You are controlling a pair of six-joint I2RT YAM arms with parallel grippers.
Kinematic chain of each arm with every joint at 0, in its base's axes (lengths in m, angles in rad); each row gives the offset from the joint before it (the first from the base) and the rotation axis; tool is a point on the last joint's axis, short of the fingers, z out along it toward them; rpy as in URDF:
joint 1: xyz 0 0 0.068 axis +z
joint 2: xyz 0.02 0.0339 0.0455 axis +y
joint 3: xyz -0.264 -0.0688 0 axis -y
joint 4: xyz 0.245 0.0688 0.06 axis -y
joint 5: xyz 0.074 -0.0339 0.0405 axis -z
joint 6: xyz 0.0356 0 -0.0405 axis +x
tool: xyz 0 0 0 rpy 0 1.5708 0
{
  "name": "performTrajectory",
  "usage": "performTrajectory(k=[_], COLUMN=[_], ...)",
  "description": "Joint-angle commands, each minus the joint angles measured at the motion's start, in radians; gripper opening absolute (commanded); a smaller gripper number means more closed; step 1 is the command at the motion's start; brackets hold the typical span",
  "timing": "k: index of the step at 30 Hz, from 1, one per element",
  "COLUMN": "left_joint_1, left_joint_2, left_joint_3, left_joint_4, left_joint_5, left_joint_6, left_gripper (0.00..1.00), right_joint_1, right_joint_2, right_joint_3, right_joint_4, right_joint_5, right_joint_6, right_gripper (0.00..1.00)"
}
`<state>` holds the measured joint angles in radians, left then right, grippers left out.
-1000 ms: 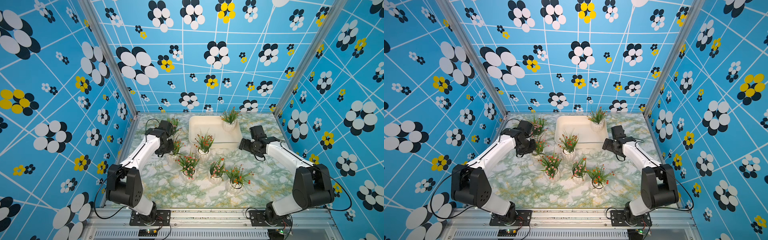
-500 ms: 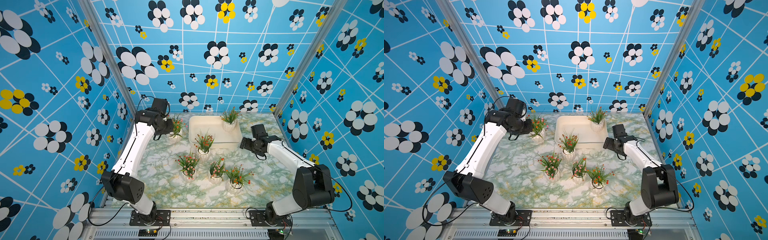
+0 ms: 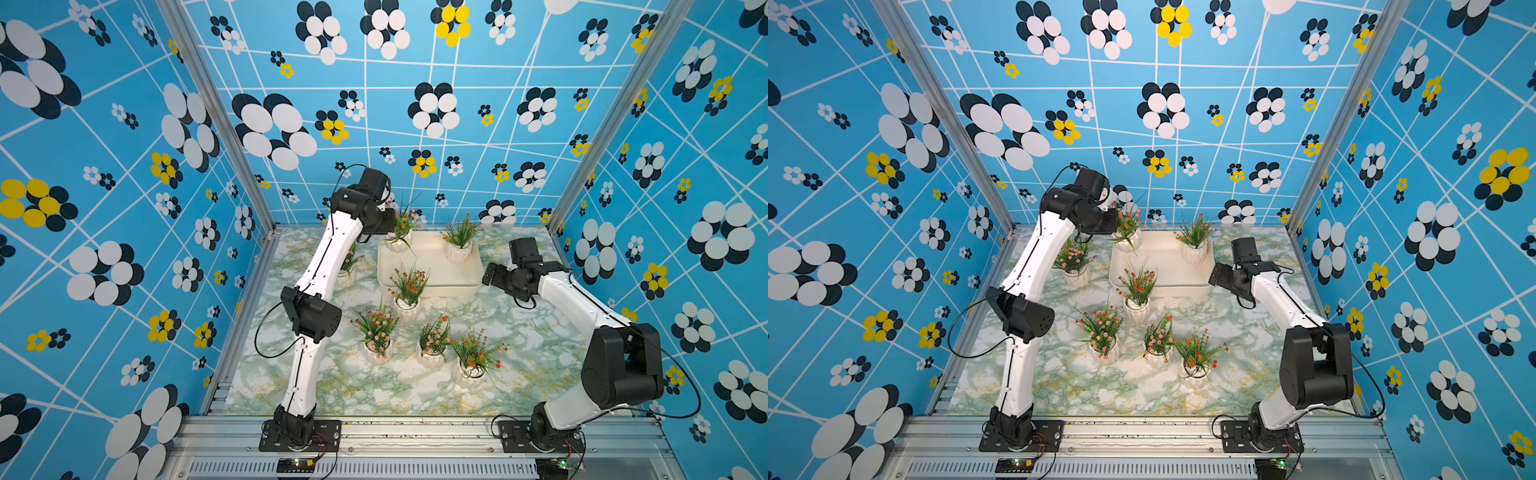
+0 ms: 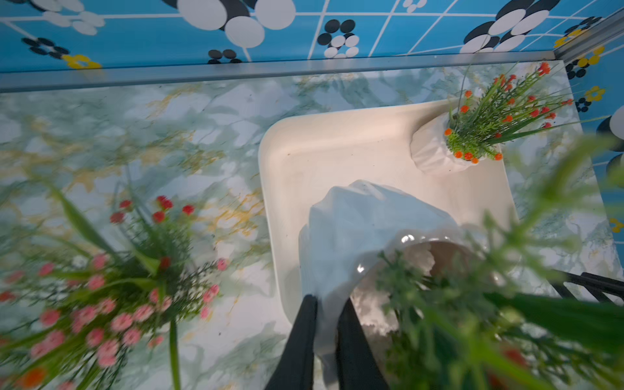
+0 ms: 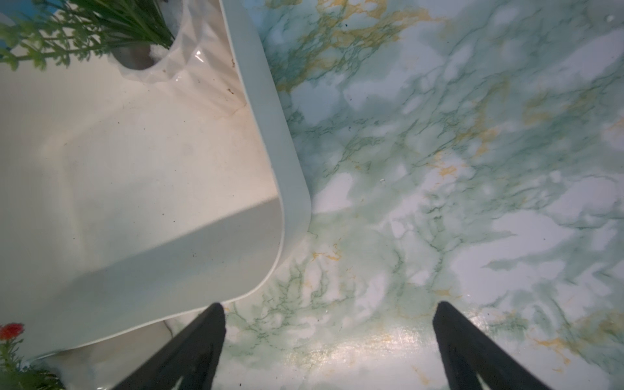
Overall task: Put the potted gypsophila into the storage box
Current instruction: Place the baby's breath potted plant at the storage box.
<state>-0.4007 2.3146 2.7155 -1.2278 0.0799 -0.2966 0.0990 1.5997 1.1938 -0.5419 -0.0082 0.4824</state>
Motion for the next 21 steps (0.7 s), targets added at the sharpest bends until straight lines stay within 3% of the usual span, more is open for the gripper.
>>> performTrajectory(k=[1,12,21], left_joint_1=[-0.008,-0.058,-0.07], left_joint_2=[0.053,0.159,0.24], left_joint_3=[0.083,0.023,0.006], left_joint_4=[0.015,0.223,0.294], left_joint_5=[0.052,0.033,-0.008], left_joint_6=[-0.041,-0.129,-0.303], left_gripper=[0.0,0.0,0.0], right_joint_1=[-0.047,-0.058,-0.058], right_joint_2=[0.047,0.177,0.222], right_joint_3=[0.064,0.159,0.16], right_joint_4=[-0.009,0.0,0.029], right_joint_5=[-0.042,-0.119,-0.152], right_joint_6=[-0.026,-0.035,-0.027], right_gripper=[0.99,0.98,0.98])
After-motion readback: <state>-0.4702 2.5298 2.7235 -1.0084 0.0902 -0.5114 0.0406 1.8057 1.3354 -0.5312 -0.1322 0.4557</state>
